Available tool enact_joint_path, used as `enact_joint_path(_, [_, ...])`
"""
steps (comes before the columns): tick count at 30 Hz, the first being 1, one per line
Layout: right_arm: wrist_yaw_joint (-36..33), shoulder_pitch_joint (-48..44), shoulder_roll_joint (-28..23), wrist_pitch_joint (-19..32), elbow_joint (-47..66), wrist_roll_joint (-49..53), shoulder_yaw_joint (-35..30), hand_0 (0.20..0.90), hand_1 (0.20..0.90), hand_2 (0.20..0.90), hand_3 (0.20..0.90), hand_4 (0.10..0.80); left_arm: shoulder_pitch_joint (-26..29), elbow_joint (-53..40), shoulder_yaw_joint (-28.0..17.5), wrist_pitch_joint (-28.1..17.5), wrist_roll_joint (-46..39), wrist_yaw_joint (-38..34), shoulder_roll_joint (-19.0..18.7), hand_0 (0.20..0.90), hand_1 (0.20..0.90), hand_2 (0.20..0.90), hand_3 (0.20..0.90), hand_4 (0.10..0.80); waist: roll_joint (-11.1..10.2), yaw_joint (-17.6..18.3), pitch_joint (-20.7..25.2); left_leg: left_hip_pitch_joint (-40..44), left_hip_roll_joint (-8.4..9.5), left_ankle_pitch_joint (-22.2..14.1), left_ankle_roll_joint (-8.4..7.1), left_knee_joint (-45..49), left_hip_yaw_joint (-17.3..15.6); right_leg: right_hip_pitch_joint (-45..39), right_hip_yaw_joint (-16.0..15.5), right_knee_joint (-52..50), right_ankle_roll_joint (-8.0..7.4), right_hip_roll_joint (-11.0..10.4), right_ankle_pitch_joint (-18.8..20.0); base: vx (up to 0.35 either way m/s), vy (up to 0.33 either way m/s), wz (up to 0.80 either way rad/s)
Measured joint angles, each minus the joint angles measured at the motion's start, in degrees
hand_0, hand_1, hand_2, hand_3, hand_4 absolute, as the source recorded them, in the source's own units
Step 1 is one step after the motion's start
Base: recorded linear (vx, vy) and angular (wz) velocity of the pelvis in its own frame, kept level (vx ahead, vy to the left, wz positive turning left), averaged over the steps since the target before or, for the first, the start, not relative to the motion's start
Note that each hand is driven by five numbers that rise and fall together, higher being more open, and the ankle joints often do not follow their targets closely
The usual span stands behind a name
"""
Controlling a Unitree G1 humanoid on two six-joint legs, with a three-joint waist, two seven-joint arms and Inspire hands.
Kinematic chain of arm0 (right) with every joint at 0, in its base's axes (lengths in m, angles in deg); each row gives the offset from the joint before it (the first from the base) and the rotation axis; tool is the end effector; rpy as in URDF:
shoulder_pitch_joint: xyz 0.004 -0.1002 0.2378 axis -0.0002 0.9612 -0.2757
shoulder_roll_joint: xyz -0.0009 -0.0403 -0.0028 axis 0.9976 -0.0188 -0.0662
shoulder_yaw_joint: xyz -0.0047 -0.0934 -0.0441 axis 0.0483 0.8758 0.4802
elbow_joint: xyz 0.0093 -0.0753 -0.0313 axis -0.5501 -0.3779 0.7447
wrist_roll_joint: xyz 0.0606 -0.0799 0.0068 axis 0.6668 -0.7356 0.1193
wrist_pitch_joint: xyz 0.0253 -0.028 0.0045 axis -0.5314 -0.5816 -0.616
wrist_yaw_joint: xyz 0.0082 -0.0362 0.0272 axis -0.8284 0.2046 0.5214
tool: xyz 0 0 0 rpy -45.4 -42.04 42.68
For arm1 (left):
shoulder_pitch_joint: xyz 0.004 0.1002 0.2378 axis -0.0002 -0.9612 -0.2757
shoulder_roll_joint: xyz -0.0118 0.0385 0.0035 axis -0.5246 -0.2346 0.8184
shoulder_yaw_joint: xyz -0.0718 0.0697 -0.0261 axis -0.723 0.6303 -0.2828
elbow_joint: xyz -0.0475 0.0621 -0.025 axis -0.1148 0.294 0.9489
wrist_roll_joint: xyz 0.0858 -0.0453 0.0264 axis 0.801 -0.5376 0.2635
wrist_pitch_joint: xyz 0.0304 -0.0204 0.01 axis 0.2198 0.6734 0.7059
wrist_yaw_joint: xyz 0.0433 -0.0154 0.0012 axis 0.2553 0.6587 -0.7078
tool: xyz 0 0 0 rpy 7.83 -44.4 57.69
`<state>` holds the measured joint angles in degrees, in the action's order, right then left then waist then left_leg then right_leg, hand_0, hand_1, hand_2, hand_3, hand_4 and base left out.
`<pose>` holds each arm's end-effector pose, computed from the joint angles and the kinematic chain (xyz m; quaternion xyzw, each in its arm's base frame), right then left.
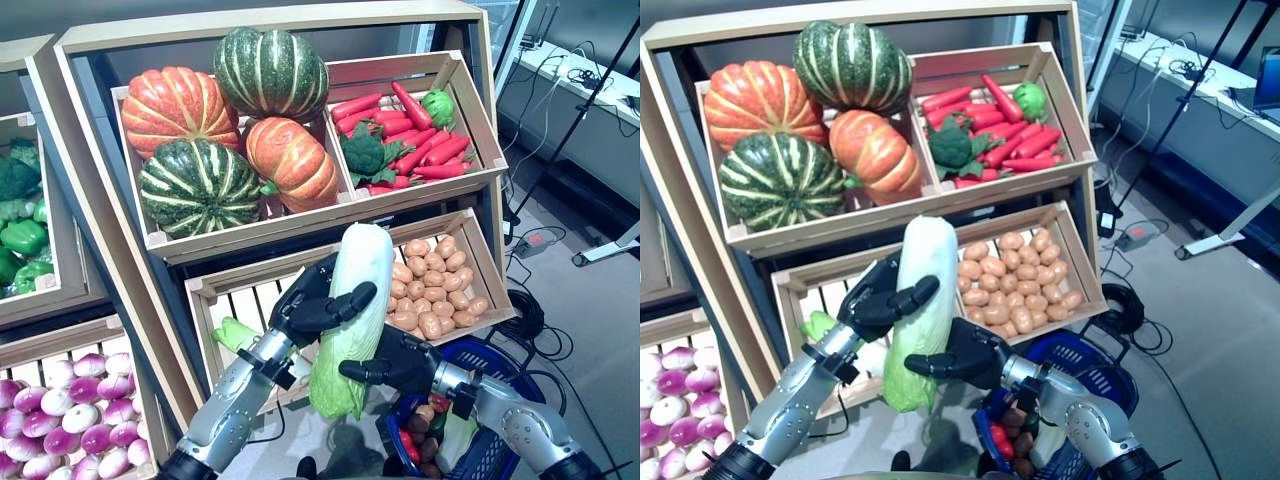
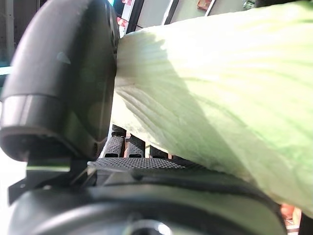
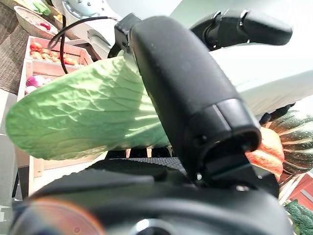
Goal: Put vegetables into the basket
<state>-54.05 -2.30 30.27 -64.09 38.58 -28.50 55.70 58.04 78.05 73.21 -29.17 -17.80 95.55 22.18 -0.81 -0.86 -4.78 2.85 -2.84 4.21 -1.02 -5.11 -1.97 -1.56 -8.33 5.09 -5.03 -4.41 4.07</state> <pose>0.1787 -0.1762 0.0312 0.2794 0.2341 0.4233 0.8294 0.1889 0.1577 0.0498 -0.2323 -0.0191 -0.2924 0.9275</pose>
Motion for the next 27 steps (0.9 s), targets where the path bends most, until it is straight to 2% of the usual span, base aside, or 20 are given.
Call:
enact_joint_path(1, [0.0,0.0,-0.2,-0.2,0.0,-0.2,0.0,0.406,0.406,0.406,0.406,0.471,0.0,0.0,0.2,0.0,0.0,0.0,-0.1,0.3,0.3,0.3,0.3,0.4,0.0,0.0,0.0,0.0,0.0,0.0,0.0,0.0,0.0,0.0,0.0,0.0,0.0,0.0,0.0,0.0,0.0,0.0])
enact_joint_path(2, [0.0,0.0,-0.3,-0.4,0.0,-0.2,0.0,0.3,0.3,0.3,0.3,0.4,0.0,0.0,0.4,0.0,0.0,0.1,-0.3,0.3,0.3,0.3,0.3,0.4,0.1,0.0,0.1,0.0,0.0,0.0,0.0,0.0,0.0,0.0,0.0,0.0,0.0,0.0,0.0,0.0,0.0,0.0])
enact_joint_path(16, [-0.1,-0.2,-0.9,-0.6,0.0,-2.1,0.1,0.3,0.3,0.3,0.3,0.4,0.0,-1.0,0.6,-1.4,1.5,-0.4,-0.5,0.3,0.3,0.3,0.3,0.4,0.1,0.0,0.1,0.0,0.0,0.0,0.02,0.0,0.1,0.0,0.0,0.0,-0.01,0.0,0.0,0.0,0.0,0.0])
enact_joint_path(24, [-0.6,-0.2,-0.5,-0.4,0.1,-2.0,-0.1,0.3,0.3,0.3,0.3,0.4,0.1,-2.0,0.5,-3.9,7.5,-2.8,-1.2,0.3,0.3,0.3,0.3,0.4,0.1,0.1,0.1,0.0,-0.01,-0.1,0.19,0.0,0.1,0.0,0.0,0.0,-0.04,0.0,0.0,0.0,0.0,0.0])
enact_joint_path(25, [-1.0,-0.2,-0.4,-0.3,0.1,-2.0,-0.1,0.3,0.3,0.3,0.3,0.4,0.1,-2.3,0.5,-4.0,8.7,-3.3,-1.2,0.629,0.629,0.629,0.629,0.62,0.1,0.1,0.1,0.0,-0.01,-0.1,0.2,0.0,0.1,0.0,0.0,0.0,-0.05,0.0,0.0,0.032,-0.021,0.0])
enact_joint_path(26, [-1.7,-0.1,-0.4,-0.3,0.0,-1.9,-0.2,0.3,0.3,0.3,0.3,0.4,0.1,-3.1,0.4,-4.1,11.7,-4.4,-1.5,0.9,0.9,0.9,0.9,0.8,0.1,0.1,0.1,0.0,-0.01,-0.1,0.21,0.0,0.1,0.0,0.0,0.0,-0.07,0.0,-0.1,0.04,-0.021,0.0])
enact_joint_path(27, [-2.5,0.1,-0.3,-0.3,0.1,-2.0,-0.2,0.3,0.3,0.3,0.3,0.4,0.1,-4.1,0.4,-4.5,15.3,-5.3,-2.4,0.9,0.9,0.9,0.9,0.8,0.1,0.1,0.1,0.0,-0.02,-0.2,0.2,0.0,0.1,0.0,0.0,0.0,-0.08,0.0,-0.1,0.043,-0.019,0.0])
